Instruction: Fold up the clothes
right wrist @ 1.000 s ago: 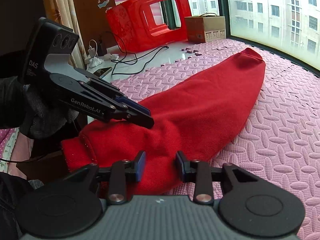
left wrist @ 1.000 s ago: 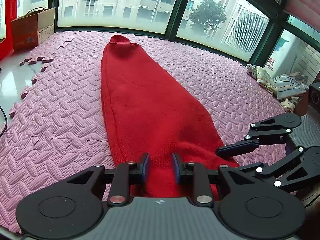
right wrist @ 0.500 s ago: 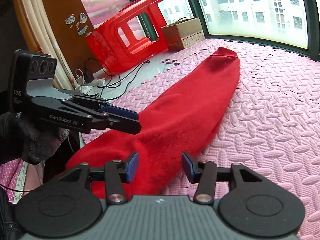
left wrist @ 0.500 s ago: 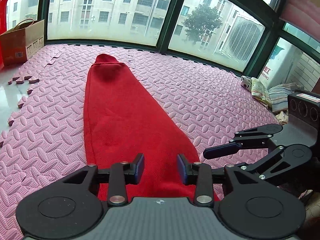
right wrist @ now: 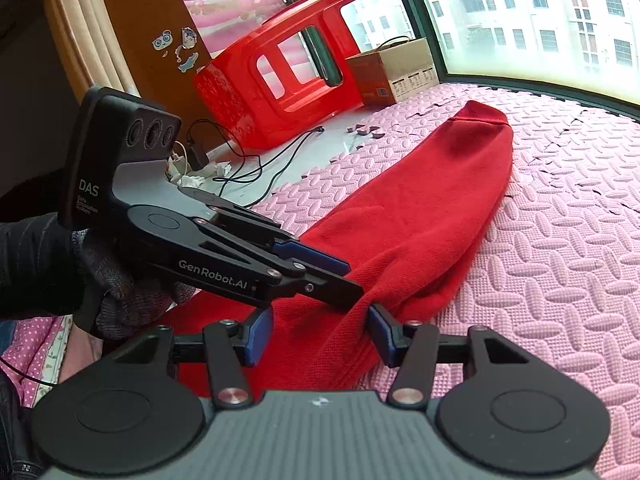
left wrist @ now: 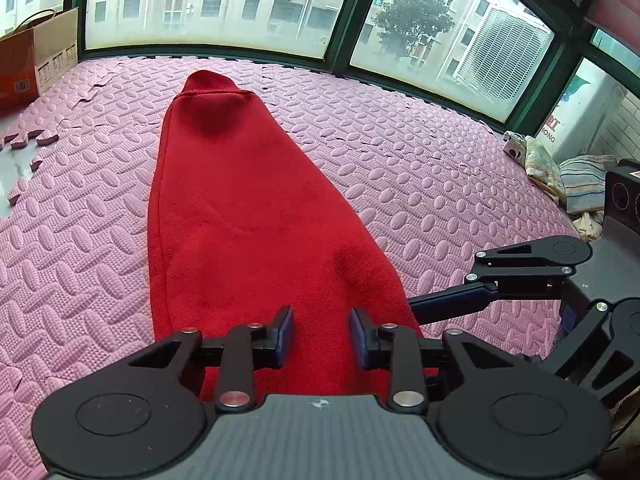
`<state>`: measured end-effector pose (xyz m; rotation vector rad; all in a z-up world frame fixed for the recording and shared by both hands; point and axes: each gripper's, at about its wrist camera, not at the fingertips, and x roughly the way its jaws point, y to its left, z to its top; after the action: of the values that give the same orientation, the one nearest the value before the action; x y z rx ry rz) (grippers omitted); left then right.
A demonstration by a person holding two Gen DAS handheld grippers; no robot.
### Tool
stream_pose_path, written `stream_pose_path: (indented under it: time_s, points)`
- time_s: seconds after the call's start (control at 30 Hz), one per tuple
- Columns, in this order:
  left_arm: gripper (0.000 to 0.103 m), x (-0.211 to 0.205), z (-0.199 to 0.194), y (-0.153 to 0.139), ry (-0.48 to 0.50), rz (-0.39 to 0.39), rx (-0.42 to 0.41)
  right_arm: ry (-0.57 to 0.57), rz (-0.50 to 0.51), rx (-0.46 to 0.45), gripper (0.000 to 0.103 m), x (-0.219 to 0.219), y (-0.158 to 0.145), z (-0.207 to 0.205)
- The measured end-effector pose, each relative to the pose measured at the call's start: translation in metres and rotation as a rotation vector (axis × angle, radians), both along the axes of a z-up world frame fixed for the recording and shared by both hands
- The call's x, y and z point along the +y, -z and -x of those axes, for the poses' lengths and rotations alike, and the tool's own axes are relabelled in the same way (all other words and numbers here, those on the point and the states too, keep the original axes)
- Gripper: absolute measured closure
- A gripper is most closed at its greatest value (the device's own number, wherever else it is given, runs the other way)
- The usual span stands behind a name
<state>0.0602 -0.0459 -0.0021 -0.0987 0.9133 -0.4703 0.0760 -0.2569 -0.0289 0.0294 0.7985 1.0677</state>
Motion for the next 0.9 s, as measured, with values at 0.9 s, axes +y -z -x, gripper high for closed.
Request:
stream_pose_path:
  time_s: [0.9]
  points:
    - [0.076, 0.03, -0.006, 0.003, -0.092, 0.159, -0.016, -0.296, -0.091, 0.152, 0.022, 0.023, 0.029, -0.076]
